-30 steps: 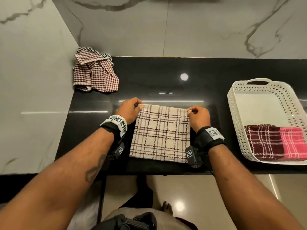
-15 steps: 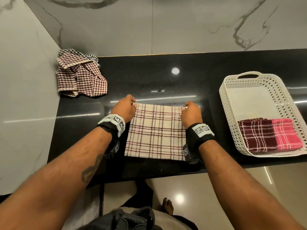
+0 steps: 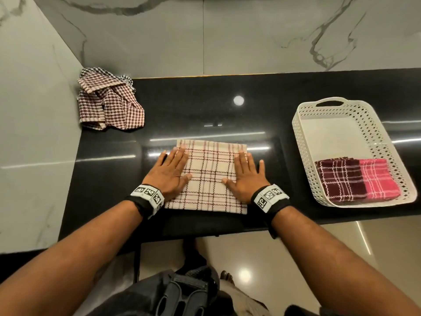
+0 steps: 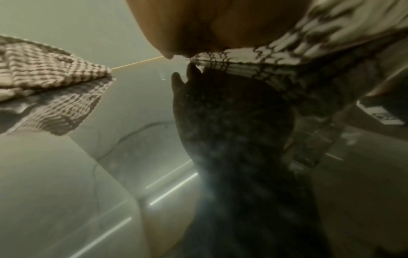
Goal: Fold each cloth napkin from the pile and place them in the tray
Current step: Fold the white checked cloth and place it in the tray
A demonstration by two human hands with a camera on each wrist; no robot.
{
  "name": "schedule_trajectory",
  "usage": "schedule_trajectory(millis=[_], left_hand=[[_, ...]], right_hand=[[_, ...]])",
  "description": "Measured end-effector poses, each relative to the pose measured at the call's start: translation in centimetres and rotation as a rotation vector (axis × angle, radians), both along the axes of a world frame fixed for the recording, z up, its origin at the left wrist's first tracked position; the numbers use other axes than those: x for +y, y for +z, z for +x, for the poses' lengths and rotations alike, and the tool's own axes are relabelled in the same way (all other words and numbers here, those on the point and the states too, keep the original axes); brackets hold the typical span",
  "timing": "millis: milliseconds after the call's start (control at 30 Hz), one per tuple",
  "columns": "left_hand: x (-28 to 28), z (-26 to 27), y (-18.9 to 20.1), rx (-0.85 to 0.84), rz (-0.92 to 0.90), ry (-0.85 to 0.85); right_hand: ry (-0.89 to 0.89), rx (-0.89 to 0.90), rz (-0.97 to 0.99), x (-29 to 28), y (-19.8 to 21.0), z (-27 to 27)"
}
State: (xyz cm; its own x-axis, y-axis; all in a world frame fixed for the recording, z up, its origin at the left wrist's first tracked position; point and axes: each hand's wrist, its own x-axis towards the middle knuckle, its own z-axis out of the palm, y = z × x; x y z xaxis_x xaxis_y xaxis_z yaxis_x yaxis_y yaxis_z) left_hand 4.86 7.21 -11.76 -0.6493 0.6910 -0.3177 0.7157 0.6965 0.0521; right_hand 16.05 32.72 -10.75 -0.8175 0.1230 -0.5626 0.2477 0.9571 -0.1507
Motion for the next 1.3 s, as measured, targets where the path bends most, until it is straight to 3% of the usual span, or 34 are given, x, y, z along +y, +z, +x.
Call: schedule_trajectory(millis=[167,267,400,633,767,900,1067,1167,1300], left_hand=[[-0.6,3.1,0.8,0.004,-0.081,0.121],[1.5,4.9,2.1,0.021,-0.05,0.112],[3.1,7.7,0.9,0.019,-0.019,-0.036],[-5.0,10.6,0.3,0.011,-0.009,0.163],[-1.3,11.9,1.7,0.059,0.077,0.123],[1.2,12.6,0.3,0.043,0.036,0.074],[-3.0,13.6,-1.2,0.051,0.067,0.145],[-4.2,14.9,-1.4,0.055,0.073,0.121],[-5.7,17.9,-2.3,0.111,0.164,0.126]], right_hand=[[-0.102,-0.002,0.14,0.1,0.9,0.8],[0.035,0.172,0.054,-3.1,2.0,1.2],[0.2,0.11,-0.098,-5.7,0.5,3.1],[0.03,0.076,0.016,-0.6,0.7,7.6],[0.061,0.211,0.004,-3.9,2.4,7.2],[0.147,0.24,-0.128,-7.1,0.1,8.1],[0.128,0.24,-0.059,-4.0,-1.9,10.5],[0.206,0.257,-0.074,-3.0,-1.9,11.9],[0.242,0.493,-0.093,-1.8,-3.2,15.3]])
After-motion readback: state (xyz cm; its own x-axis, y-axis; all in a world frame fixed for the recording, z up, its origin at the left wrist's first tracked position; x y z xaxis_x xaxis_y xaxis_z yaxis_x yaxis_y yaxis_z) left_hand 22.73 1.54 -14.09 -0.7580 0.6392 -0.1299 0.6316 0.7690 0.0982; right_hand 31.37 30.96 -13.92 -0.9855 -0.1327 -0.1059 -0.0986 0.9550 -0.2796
